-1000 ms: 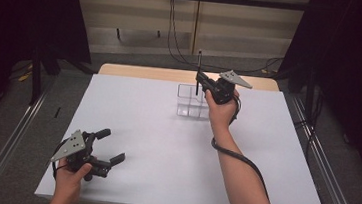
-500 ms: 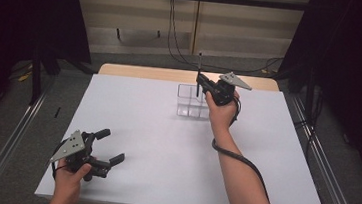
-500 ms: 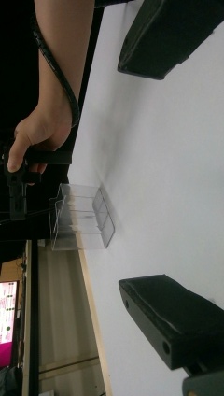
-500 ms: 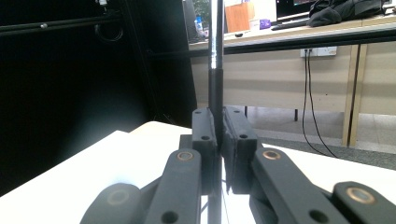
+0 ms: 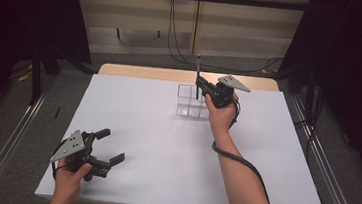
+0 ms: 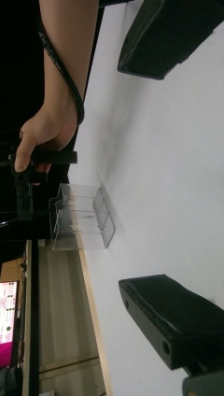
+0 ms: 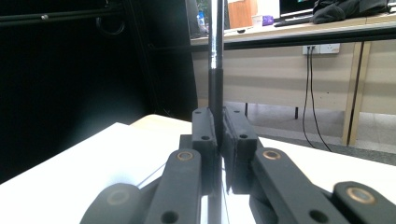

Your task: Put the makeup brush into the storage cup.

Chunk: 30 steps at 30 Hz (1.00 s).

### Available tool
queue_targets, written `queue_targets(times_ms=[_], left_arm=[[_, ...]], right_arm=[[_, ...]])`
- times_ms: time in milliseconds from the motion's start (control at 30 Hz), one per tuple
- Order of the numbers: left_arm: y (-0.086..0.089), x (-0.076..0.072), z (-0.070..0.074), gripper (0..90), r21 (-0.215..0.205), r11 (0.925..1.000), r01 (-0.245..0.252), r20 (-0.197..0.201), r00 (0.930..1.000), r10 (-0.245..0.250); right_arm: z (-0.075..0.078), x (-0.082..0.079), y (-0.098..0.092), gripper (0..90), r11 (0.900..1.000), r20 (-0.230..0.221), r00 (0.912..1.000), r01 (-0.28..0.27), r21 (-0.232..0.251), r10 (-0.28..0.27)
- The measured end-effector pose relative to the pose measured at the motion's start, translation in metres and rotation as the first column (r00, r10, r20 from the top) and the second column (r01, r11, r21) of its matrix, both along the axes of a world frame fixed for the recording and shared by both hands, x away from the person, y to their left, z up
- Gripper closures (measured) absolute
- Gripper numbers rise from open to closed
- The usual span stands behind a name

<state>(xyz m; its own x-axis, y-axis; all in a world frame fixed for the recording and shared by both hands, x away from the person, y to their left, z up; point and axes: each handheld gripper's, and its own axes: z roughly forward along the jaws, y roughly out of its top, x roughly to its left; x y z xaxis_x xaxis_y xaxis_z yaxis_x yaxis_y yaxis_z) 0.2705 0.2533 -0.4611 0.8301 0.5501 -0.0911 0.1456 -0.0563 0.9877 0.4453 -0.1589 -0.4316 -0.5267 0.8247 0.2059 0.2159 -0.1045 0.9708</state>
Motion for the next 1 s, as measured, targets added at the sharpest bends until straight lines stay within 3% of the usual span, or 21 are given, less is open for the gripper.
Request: queue_targets(times_ms=[233,1000], left_arm=[[0.0,0.001,0.0,0.0,0.003,1.0,-0.001,0.002,1.0,0.001],[0.0,0.0,0.0,0.0,0.011,0.9999,-0.004,0.003,1.0,0.004]], right_arm=[[-0.008,-0.002,0.001,84.7,1.0,-0.01,0.9999,-0.01,0.0,0.01],[-0.012,-0.007,0.002,84.5,1.0,-0.008,0.9996,-0.028,-0.015,0.028]])
